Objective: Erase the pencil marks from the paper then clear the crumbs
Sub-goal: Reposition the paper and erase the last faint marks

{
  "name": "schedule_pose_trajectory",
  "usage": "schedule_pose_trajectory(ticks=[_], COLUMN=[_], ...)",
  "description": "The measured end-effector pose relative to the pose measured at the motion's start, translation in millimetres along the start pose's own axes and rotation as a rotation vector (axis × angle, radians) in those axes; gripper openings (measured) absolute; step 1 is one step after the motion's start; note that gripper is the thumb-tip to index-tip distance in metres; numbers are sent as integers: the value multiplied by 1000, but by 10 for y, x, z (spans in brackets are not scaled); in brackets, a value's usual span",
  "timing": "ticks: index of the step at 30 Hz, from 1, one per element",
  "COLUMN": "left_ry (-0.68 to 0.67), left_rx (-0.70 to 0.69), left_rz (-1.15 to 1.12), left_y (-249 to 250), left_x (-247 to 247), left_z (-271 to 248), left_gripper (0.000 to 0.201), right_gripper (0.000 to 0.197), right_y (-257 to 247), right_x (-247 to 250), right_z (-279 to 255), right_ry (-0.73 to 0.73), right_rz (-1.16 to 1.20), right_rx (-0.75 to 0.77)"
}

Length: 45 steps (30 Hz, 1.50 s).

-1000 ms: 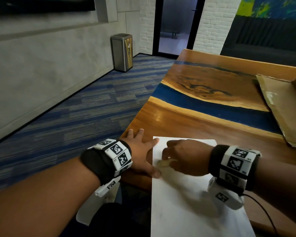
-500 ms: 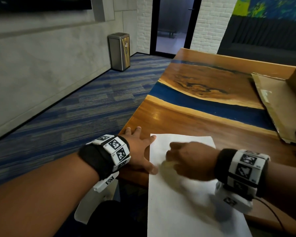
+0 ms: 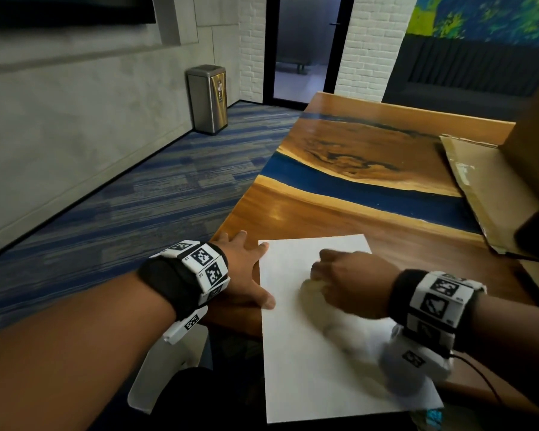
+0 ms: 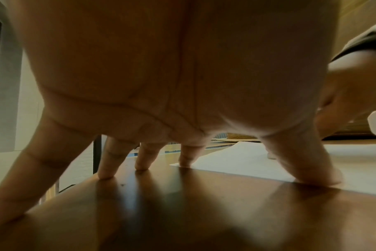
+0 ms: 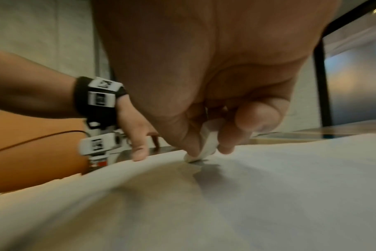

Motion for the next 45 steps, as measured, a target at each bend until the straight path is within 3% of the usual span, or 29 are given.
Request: schedule_pose_trajectory(ticks=[4, 7, 9, 11, 15, 20, 25, 30, 32, 35, 39, 45], left_ry=[69, 121, 97, 80, 83, 63, 34, 17, 2, -27, 42, 53], left_rx=[21, -66, -121, -122, -128, -127, -154, -169, -181, -159, -130, -255], left_rz=[-33, -41, -27, -32, -29, -26, 10, 43, 65, 83, 150, 35], left_y=[-3, 72, 131, 137, 143, 160, 92, 33, -12, -74, 107, 554], left_x=[52, 20, -70, -146, -138, -112, -107, -112, -87, 45, 182, -61], left_z=[25, 2, -34, -56, -51, -60, -45, -80, -87, -82, -90, -142], left_gripper=[118, 106, 115, 125, 131, 132, 135, 133, 132, 125, 121, 131], right_gripper=[28, 27, 28, 29, 31, 33, 33, 34, 39, 33, 26, 29], right_y=[280, 303, 240, 45, -502, -39, -338, 567, 753, 709, 544, 430], right_x=[-79, -77, -40, -30, -41, 9, -41, 26, -23, -87, -118, -71], right_z=[104, 147, 144, 101, -52, 138, -61, 69, 51, 12, -35, -97], right_ry=[-1, -4, 16, 31, -28, 62, -45, 51, 67, 47, 7, 6], right_rz=[-6, -13, -49, -48, 31, -65, 72, -117, -96, 3, 99, 63], right_rx=[-144, -176, -184, -133, 138, -36, 178, -207, -266, -262, -222, -198])
Point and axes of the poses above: each hand's wrist, its own z-axis towards the middle knuckle, its own x-axis out of the back of the hand, y = z × x, the point moved 4 cm from there along z, towards the middle knuckle, and after that the axes turned 14 degrees about y, right-handed, at the moved point
